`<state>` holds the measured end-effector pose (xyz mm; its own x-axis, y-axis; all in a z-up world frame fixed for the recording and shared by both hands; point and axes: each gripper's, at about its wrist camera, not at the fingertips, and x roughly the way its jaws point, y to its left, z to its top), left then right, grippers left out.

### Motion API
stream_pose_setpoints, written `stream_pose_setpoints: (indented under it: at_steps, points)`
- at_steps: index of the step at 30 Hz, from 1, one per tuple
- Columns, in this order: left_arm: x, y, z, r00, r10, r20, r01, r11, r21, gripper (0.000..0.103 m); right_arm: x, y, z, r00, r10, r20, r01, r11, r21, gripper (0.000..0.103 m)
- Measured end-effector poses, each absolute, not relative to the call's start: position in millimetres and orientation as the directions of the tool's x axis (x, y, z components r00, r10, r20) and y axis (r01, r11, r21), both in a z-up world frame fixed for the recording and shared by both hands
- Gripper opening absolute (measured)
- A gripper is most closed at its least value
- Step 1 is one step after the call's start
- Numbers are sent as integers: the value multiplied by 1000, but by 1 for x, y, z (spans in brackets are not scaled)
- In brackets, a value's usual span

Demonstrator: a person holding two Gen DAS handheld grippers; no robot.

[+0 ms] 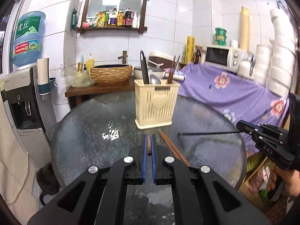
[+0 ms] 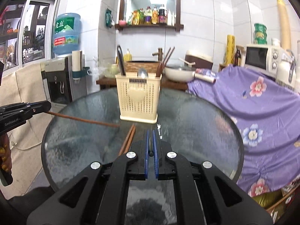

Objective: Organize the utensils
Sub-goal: 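Lift both chopsticks and carry them toward the caddy with both tools, then lower the chopsticks into the caddy and open both tools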

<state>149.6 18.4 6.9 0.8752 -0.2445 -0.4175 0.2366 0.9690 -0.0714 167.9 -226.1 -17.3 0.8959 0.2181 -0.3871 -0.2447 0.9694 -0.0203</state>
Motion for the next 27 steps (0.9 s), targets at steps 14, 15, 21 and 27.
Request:
stream_pose_setpoints:
  at_steps: [14,15,21,27]
  points:
    - [193,19,43,893,-289,-345,259,957,-130,4,209,-221,25,905,256,-339,-275,961,-9,5]
    - [197,20,44,890,-296,-347,265,955,-135,4,213,-222,27,905,257,-339,-274,962,-2,5]
    - [220,14,53,881,-315,-353,285,949,-134,4,237,-222,39,901,267,-343,-281,960,12,5]
    - [237,5,64,878,-322,-353,299,947,-120,4,263,-219,56,889,287,-357,-303,953,13,5]
